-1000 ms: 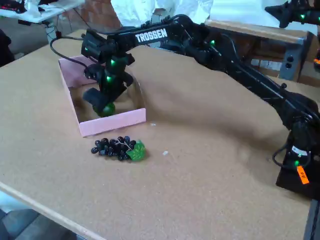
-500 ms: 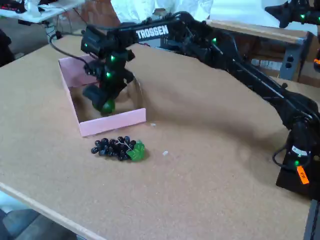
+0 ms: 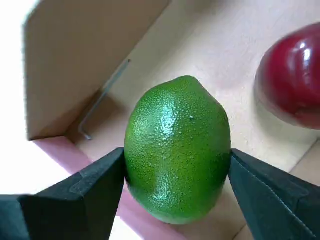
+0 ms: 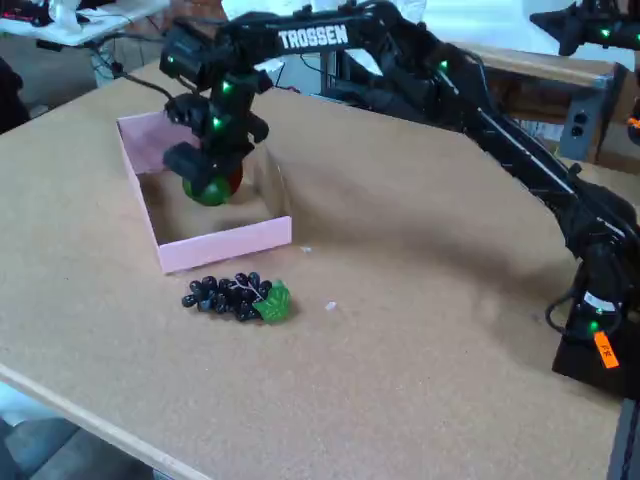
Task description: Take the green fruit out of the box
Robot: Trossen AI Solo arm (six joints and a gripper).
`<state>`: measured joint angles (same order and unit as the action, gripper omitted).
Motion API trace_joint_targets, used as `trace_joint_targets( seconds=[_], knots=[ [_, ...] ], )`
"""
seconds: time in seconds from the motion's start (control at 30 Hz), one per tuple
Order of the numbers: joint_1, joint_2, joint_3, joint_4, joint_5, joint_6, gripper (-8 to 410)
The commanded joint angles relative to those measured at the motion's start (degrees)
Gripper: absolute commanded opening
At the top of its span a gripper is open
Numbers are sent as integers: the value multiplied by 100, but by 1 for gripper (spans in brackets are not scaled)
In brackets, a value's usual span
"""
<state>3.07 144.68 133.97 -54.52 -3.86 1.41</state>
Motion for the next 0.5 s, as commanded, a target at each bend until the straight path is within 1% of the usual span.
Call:
trace_joint_targets(
  seconds=[0.0, 0.23, 0.47],
  knots=[
    [31, -155, 7, -238, -4, 33, 222],
    [96, -339, 7, -734, -7, 153, 222],
    [234, -525, 4, -1075, 2, 258, 222]
  ],
)
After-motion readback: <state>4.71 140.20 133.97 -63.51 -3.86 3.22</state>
